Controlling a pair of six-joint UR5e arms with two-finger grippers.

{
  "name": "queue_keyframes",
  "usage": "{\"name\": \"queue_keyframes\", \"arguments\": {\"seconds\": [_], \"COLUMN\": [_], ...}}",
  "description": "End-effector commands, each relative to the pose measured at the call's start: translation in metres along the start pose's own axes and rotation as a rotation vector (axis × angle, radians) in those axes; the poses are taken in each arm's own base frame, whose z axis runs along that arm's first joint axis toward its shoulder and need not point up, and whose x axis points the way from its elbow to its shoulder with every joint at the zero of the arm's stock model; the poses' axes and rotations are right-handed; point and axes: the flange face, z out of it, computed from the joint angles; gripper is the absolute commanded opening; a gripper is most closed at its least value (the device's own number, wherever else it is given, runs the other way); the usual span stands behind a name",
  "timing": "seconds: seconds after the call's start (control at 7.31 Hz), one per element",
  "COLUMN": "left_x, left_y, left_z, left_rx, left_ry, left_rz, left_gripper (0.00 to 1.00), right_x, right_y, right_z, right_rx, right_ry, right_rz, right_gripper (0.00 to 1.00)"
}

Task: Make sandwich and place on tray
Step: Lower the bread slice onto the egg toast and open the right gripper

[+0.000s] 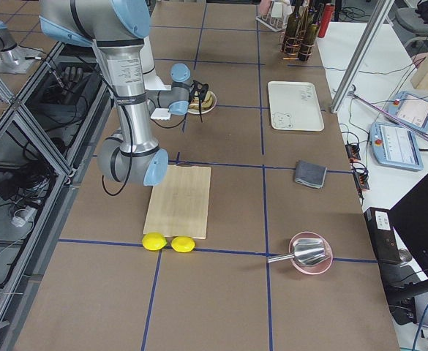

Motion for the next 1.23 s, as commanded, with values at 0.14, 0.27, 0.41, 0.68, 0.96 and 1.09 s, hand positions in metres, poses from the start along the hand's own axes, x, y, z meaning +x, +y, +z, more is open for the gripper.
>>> {"name": "queue_keyframes", "arguments": {"seconds": [0.14, 0.27, 0.41, 0.68, 0.96, 1.09], "left_x": [-0.0024, -0.0024, -0.0029, -0.0029, -0.0024, -0.0013], "left_y": [0.0005, 0.0005, 0.0008, 0.0008, 0.0005, -0.0008], "left_z": [0.0018, 0.0018, 0.0022, 0.0022, 0.0018, 0.0008], "left_rx": [-0.003, -0.003, -0.004, -0.004, -0.003, 0.000], "left_ry": [0.001, 0.001, 0.001, 0.001, 0.001, 0.001], "left_rz": [-0.005, -0.005, -0.006, -0.006, -0.005, 0.000], "left_gripper": [1.00, 1.00, 1.00, 1.00, 1.00, 1.00], "right_x": [-0.0019, -0.0004, 0.0003, 0.0005, 0.0003, 0.0002], "right_y": [-0.0072, -0.0078, -0.0089, -0.0079, -0.0079, -0.0081], "right_z": [-0.0005, 0.0013, 0.0011, 0.0014, 0.0021, 0.0021], "right_rx": [0.013, 0.014, 0.016, 0.013, 0.013, 0.015], "right_ry": [-0.001, 0.004, 0.005, 0.006, 0.007, 0.007], "right_rz": [0.000, -0.009, -0.010, -0.012, -0.010, -0.007], "right_gripper": [0.00, 0.00, 0.00, 0.00, 0.64, 1.00]}}
